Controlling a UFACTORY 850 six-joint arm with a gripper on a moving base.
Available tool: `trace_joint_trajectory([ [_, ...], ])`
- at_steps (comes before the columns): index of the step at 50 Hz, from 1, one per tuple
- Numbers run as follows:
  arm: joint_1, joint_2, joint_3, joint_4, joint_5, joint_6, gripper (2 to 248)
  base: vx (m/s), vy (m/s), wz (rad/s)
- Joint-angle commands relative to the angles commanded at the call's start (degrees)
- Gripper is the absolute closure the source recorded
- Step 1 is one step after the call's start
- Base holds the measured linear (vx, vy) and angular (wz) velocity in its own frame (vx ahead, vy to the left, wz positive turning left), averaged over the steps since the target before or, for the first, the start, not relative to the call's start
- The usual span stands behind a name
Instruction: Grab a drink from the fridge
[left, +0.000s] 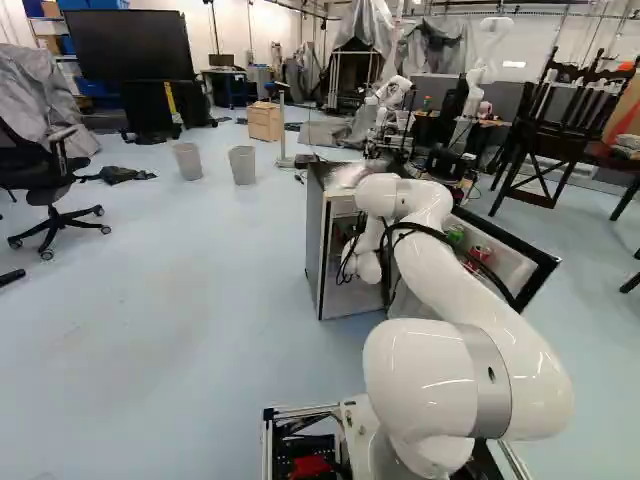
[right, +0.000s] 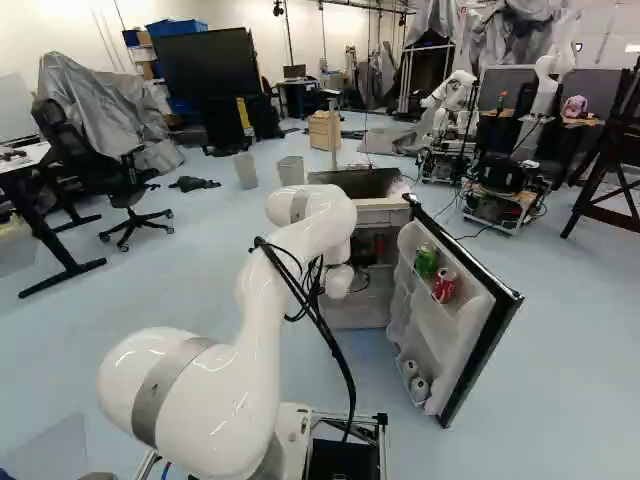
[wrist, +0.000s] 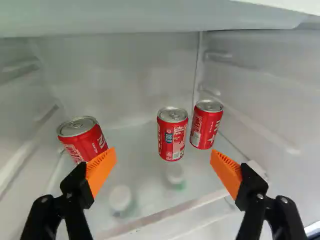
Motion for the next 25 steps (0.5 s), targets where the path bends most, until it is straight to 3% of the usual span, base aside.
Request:
trace_joint_trajectory([
  [25,-0.86,-2.72,-4.87,0.0,0.0,0.0,3,0.0,0.0,0.0],
])
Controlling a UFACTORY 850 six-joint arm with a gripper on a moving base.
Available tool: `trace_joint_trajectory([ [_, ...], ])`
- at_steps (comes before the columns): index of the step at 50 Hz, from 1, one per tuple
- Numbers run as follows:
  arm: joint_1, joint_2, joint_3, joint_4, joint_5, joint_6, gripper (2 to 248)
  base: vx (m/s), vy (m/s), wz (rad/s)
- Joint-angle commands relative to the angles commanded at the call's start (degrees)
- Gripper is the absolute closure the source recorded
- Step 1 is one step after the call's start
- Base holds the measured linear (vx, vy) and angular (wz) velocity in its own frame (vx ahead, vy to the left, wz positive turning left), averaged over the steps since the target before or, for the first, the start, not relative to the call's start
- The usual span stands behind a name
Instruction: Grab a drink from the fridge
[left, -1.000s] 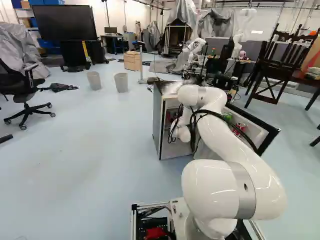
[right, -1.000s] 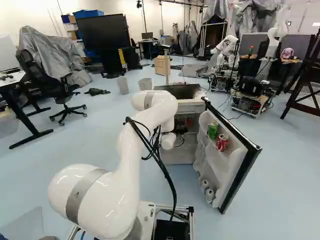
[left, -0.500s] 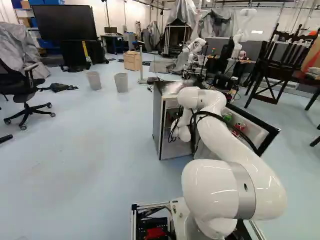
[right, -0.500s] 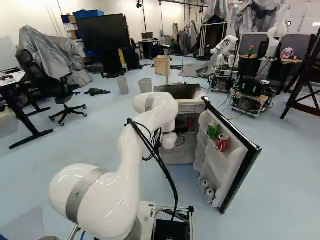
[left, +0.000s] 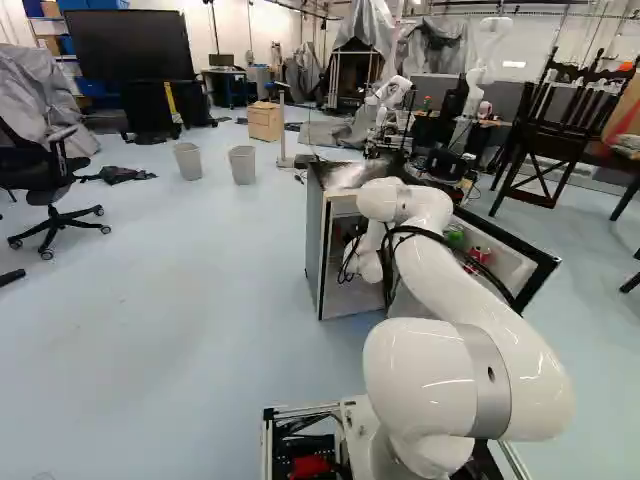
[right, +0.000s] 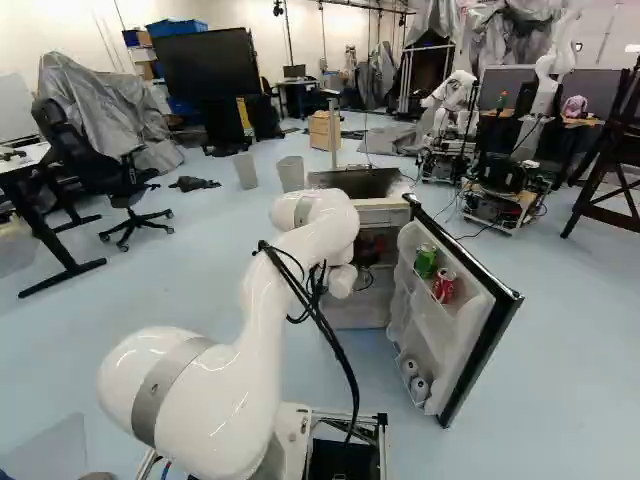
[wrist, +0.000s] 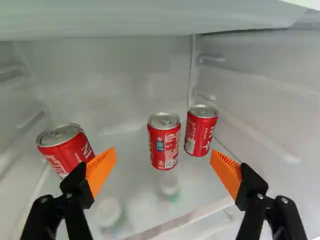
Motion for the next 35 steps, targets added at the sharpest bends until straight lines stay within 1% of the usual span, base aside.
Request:
trace_joint_trajectory([
  [35,0.11,-4.86,-8.57,0.0,0.0,0.0,3,0.0,0.0,0.0],
])
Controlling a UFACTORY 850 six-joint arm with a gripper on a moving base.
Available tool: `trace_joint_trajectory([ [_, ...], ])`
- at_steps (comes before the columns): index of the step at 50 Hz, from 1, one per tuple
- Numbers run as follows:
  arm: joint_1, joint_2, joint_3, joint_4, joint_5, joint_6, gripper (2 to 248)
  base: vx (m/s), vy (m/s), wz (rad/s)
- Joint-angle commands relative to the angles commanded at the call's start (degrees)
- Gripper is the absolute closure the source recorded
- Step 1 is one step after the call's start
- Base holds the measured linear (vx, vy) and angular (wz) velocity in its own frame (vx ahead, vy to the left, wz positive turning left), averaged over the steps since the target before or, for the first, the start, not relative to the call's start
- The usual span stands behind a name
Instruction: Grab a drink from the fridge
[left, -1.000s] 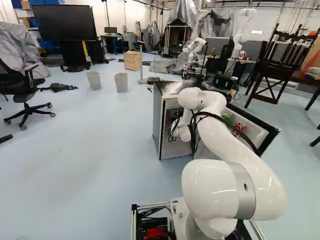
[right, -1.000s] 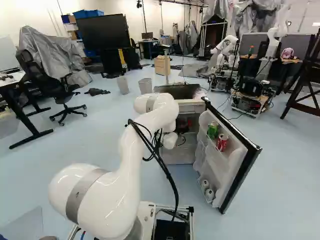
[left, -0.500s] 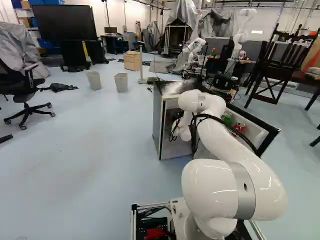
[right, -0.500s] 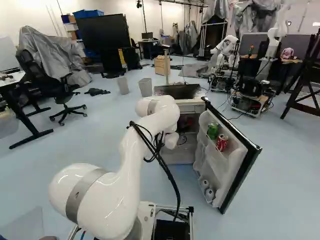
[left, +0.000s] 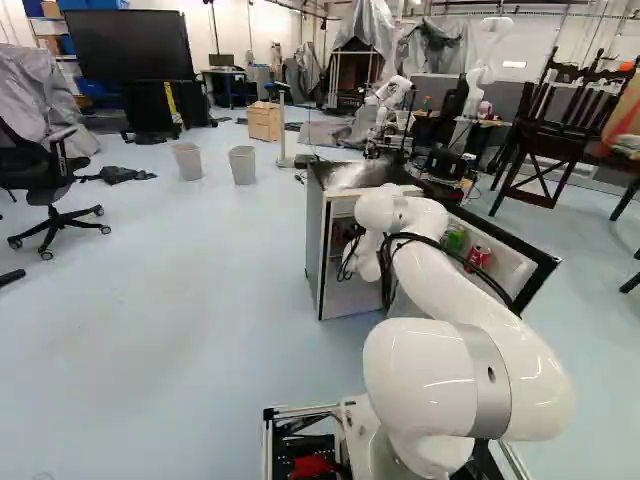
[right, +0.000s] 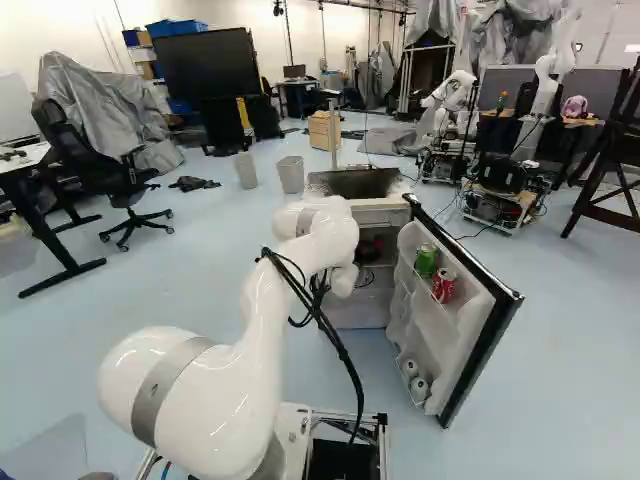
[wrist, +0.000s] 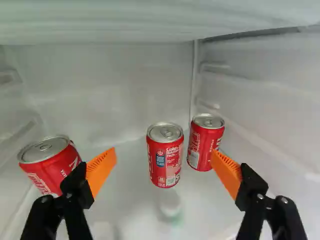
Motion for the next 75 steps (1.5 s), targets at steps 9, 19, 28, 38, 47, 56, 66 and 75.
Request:
trace_joint_trajectory([
  [9,-0.15,-0.89,-1.56,0.0,0.0,0.0,3,0.0,0.0,0.0],
  [19,-0.2,-1.11,-1.93,0.0,0.0,0.0,28,0.0,0.0,0.0],
  [28,-0.2,-1.12,-1.94,0.0,0.0,0.0,102,0.0,0.0,0.0],
  [38,-0.2,-1.12,-1.94,0.0,0.0,0.0,140,0.0,0.0,0.0],
  [47,-0.2,-1.12,-1.94,0.0,0.0,0.0,161,0.0,0.0,0.0],
  [56,-0.2,-1.12,-1.94,0.0,0.0,0.0,161,0.0,0.0,0.0],
  [66,-0.2,-1.12,-1.94,0.0,0.0,0.0,161,0.0,0.0,0.0],
  [75,-0.2,-1.12,-1.94,0.0,0.0,0.0,161,0.0,0.0,0.0],
])
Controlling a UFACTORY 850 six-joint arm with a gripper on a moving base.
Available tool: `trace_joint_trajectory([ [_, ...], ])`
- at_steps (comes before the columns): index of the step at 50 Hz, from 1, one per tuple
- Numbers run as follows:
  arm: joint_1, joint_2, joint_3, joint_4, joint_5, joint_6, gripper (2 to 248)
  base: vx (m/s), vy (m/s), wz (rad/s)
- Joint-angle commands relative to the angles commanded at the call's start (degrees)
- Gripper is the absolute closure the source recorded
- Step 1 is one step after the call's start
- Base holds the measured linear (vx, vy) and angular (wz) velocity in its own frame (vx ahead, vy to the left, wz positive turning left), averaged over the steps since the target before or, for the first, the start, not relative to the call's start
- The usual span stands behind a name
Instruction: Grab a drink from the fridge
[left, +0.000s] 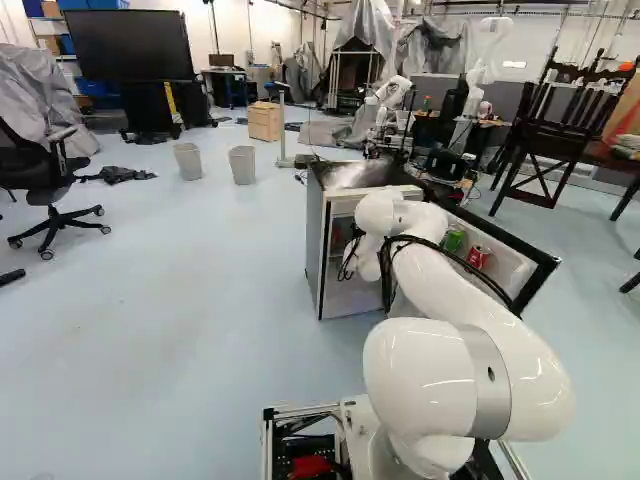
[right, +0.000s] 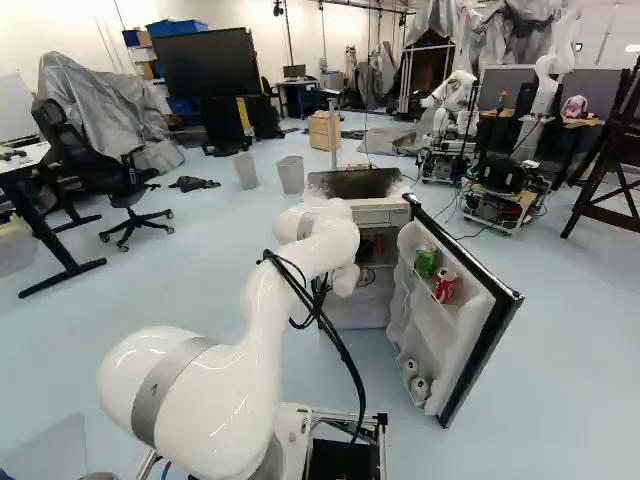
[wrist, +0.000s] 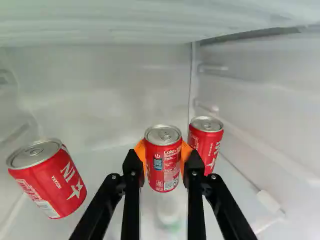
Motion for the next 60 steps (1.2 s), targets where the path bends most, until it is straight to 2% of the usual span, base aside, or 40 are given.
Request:
trace_joint_trajectory([
  [12,-0.06,0.62,1.09,0.0,0.0,0.0,161,0.0,0.0,0.0],
  [37,-0.38,3.9,6.82,0.0,0.0,0.0,161,0.0,0.0,0.0],
  [60,-0.65,11.25,16.53,0.0,0.0,0.0,161,0.0,0.0,0.0],
])
